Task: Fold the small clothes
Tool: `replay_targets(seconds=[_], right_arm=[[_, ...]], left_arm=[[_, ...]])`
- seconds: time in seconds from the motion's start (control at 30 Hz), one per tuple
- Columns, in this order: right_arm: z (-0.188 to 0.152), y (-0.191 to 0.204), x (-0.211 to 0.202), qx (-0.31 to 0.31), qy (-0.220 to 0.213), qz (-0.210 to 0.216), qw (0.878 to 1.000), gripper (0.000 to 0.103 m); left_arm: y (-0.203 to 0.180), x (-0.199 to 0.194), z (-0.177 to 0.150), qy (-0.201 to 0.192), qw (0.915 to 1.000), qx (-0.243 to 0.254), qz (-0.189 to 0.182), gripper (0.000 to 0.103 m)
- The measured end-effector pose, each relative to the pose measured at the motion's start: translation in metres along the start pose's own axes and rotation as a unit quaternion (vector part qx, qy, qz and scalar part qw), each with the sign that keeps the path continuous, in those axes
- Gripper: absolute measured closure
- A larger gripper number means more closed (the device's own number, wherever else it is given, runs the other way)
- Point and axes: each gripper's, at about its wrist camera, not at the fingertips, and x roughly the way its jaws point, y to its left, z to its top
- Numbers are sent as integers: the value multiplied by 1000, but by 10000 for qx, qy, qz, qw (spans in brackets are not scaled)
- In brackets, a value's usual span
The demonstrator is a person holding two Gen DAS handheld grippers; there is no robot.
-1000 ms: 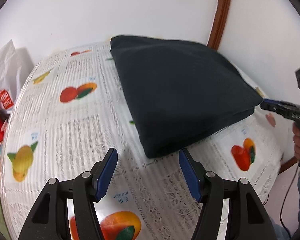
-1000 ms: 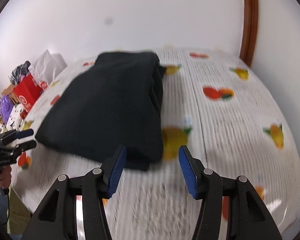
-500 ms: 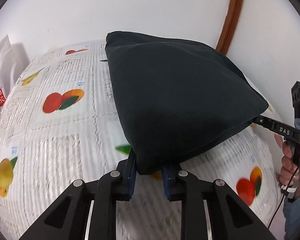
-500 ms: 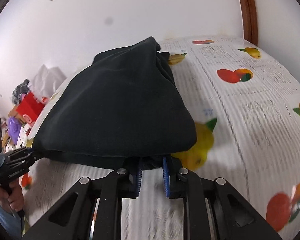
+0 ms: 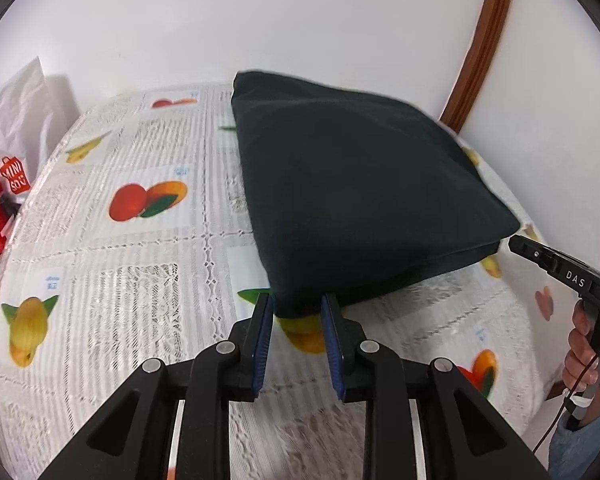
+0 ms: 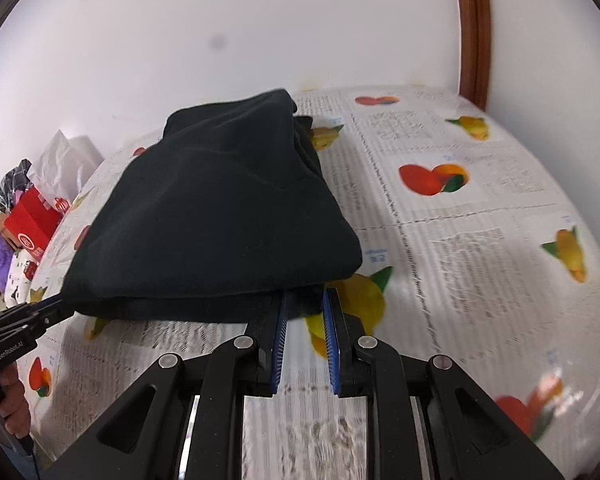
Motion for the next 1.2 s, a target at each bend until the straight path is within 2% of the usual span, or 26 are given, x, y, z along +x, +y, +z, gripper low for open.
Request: replay_targets(seconds=[0.07, 0.17, 0.23, 0.4, 0.6, 0.7, 0.83, 0.93, 1.2], right_arm=[[1, 4, -16, -9, -74, -65, 10000, 84], [4, 9, -40, 34, -220, -106, 9997, 75], [7, 16, -60, 35, -379, -116, 9992, 61], [8, 34, -106, -62, -733, -211, 9971, 41], [-4, 48, -156, -138, -964, -277, 9949, 35], [-15, 52, -175, -176, -1059, -394, 9934, 26], [-32, 57, -196, -289, -1278, -536, 9899, 5], [-39, 54, -204, -205, -1258, -654, 9897, 1], [-46, 45, -212, -75, -1201, -847, 9891, 1]], left_arm=[[-5, -14, -2, -109, 9999, 14, 74, 66], [-14, -37, -3, -314, 9994, 20, 163, 56], [-19, -51, -2, -432, 9988, 32, 220, 53], [-31, -80, -1, -698, 9970, -22, 341, 38], [-41, -121, -11, -949, 9943, -90, 481, 25], [-49, -136, -18, -1041, 9926, -13, 618, 18], [-59, -152, -29, -1157, 9903, 105, 766, 8], [-62, -157, -34, -1158, 9905, 105, 732, 7], [-68, -160, -40, -1169, 9903, 90, 749, 7]])
